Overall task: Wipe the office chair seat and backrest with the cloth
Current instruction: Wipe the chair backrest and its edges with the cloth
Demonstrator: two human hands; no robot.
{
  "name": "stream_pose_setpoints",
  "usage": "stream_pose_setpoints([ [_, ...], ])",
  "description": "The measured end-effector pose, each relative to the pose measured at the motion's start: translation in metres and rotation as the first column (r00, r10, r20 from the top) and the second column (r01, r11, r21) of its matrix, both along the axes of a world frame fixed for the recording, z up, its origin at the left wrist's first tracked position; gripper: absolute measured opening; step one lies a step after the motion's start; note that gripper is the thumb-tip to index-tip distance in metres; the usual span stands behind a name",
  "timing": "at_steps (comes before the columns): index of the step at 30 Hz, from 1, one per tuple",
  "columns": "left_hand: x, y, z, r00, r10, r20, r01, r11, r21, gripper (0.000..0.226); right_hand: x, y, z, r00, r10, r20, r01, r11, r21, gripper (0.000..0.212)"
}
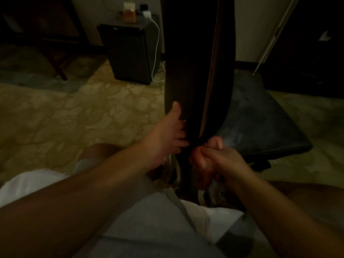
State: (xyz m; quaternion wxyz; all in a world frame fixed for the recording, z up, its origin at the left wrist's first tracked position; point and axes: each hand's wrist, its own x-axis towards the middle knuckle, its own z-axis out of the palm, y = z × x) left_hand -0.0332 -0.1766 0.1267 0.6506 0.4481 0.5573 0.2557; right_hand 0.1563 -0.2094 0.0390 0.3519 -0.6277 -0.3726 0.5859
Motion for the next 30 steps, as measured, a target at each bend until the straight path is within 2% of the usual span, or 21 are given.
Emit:
stream_pose_setpoints([
  [2, -0.002, 0.008, 0.016, 0.998, -0.054, -0.026, 0.053, 0.998, -0.016, 0.103, 0.005, 0.002, 0.019, 1.0, -0.006, -0.024, 0.008, 0.998, 0.07, 0.012],
  [6, -0.003, 0.013, 0.061, 0.998, 0.031, 0.049, -0.033, 0.998, 0.06, 0.112, 0.014, 0.01, 0.047, 1.0, -0.028, -0.014, 0.03, 0.977, 0.212, 0.009],
  [11, 0.002, -0.001, 0.079, 0.999, 0.039, 0.034, -0.045, 0.978, 0.202, 0.098, 0.0, 0.001, 0.046, 0.999, -0.032, 0.002, 0.031, 0.988, 0.148, 0.013],
  [16, 0.005, -0.01, 0.075, 0.991, 0.058, 0.117, -0.083, 0.973, 0.216, 0.086, 0.0, 0.015, 0.083, 0.987, -0.155, -0.041, 0.16, 0.945, 0.287, 0.011],
  [21, 0.006, -0.015, 0.076, 0.991, 0.04, 0.127, -0.066, 0.975, 0.212, 0.083, -0.008, -0.005, 0.061, 0.988, -0.156, -0.014, 0.157, 0.978, 0.135, 0.015],
  [23, 0.007, -0.017, 0.074, 0.991, 0.036, 0.127, -0.062, 0.976, 0.209, 0.088, -0.009, -0.009, 0.062, 0.987, -0.158, -0.013, 0.159, 0.982, 0.105, 0.014],
  [27, 0.013, -0.021, 0.073, 0.982, -0.023, 0.189, -0.02, 0.975, 0.223, 0.087, -0.004, -0.004, 0.088, 0.966, -0.257, -0.038, 0.259, 0.935, 0.242, 0.011],
  [30, 0.017, -0.024, 0.072, 0.978, -0.041, 0.203, -0.005, 0.974, 0.225, 0.084, -0.007, -0.017, 0.086, 0.944, -0.326, -0.054, 0.329, 0.913, 0.241, 0.012],
])
